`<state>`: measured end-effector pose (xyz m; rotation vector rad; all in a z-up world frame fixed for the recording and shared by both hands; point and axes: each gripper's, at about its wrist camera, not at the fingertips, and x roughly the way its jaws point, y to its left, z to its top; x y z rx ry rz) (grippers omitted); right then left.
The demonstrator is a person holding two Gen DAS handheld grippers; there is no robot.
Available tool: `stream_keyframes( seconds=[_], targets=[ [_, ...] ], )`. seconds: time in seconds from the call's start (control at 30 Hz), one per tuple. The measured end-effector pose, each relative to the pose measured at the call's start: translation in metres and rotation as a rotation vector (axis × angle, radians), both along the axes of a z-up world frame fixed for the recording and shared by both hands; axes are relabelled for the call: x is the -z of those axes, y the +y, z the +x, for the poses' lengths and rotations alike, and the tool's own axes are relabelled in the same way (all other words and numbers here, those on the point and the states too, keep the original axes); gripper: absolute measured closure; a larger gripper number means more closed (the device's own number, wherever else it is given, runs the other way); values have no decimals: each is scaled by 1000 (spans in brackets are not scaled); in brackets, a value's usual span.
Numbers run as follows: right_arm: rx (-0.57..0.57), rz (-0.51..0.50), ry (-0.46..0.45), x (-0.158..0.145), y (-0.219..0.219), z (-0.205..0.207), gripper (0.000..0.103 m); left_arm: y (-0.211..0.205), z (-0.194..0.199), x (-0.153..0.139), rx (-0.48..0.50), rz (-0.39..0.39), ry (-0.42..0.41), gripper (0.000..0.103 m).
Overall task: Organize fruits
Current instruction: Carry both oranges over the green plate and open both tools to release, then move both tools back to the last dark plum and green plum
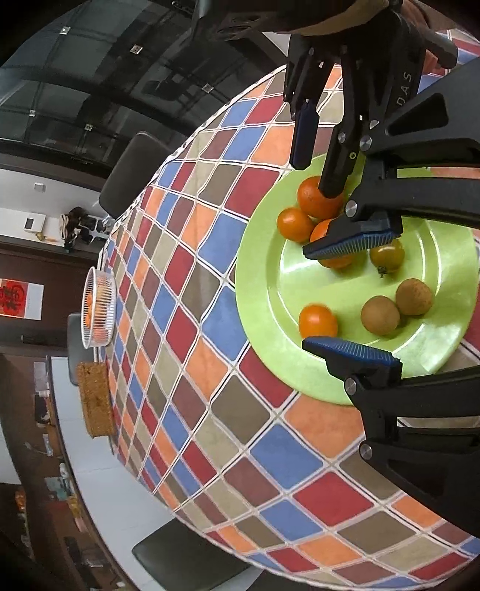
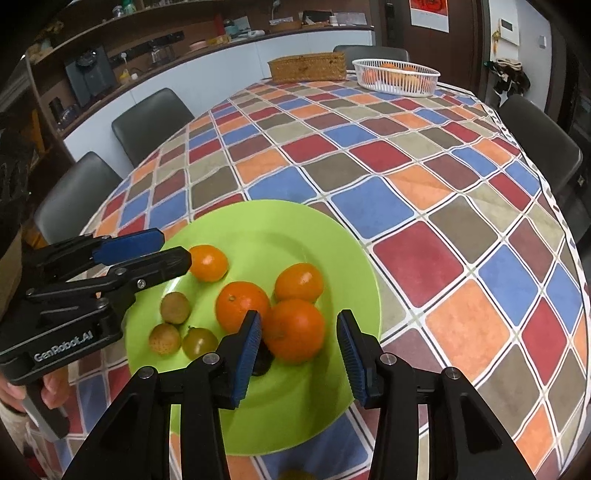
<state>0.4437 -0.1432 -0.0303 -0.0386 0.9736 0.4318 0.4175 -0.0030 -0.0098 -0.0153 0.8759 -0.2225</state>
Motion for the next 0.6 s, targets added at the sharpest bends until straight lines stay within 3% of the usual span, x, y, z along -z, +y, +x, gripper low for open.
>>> stream_keyframes(
  seconds=[0.6],
  targets=[
    [-89, 51, -165, -67, -10, -84, 55, -21, -99, -59, -31, 50, -136, 55]
  ],
)
